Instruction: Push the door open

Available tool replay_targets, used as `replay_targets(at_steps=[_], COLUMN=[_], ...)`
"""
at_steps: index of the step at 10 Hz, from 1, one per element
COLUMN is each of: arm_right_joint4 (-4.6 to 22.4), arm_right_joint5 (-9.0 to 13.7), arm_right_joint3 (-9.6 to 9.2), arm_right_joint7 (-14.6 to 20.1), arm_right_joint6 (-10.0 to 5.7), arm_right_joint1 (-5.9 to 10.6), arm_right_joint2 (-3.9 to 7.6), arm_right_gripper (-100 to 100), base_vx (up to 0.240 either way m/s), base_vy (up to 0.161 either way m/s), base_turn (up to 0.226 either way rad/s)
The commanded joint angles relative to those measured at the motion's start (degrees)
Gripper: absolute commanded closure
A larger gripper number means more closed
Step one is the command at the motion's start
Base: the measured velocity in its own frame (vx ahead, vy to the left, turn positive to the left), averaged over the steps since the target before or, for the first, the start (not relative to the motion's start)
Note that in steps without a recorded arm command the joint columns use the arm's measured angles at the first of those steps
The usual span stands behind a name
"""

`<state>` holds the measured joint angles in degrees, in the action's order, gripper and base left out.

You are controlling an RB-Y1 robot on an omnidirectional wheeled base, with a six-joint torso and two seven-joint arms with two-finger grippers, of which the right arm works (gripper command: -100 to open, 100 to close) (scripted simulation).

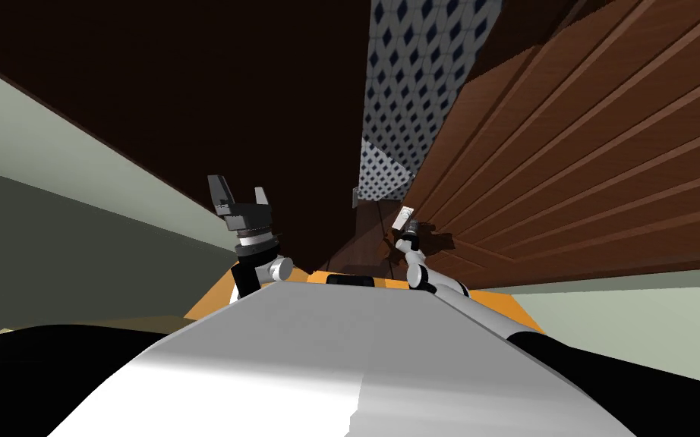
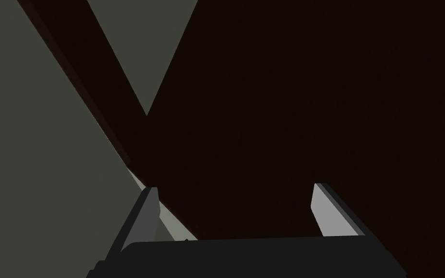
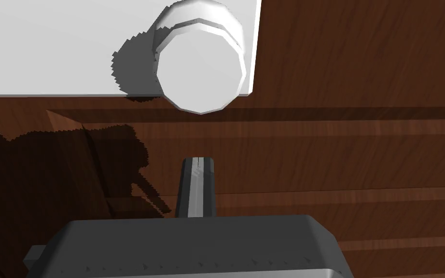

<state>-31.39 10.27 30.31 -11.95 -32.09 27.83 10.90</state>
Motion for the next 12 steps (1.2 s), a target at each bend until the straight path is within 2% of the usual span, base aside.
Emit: replay_targets(at_steps=[1, 4, 5, 6, 12], arm_right_joint4=[0.2, 0.4, 0.6, 0.9, 1.7], arm_right_joint5=[0.1, 0.2, 0.2, 0.7, 2.3], arm_right_joint3=[0.02, 0.08, 0.04, 1.38, 6.23], arm_right_joint7=[-0.2, -0.5, -0.4, -2.1, -8.1], arm_right_joint6=[0.71, 2.01, 1.63, 0.94, -1.79], arm_right_joint1=[0.49, 1.17, 1.12, 1.55, 3.03], arm_right_joint2=[-0.16, -0.52, -0.39, -1.09, -3.56], arm_right_gripper=[-100, -100, -100, -100, -100], base_vx=[-0.185, -0.168, -0.068, 0.078, 0.156], base_vy=[0.217, 0.199, 0.082, -0.061, -0.184], base_turn=[-0.034, -0.040, -0.014, 0.135, 0.126])
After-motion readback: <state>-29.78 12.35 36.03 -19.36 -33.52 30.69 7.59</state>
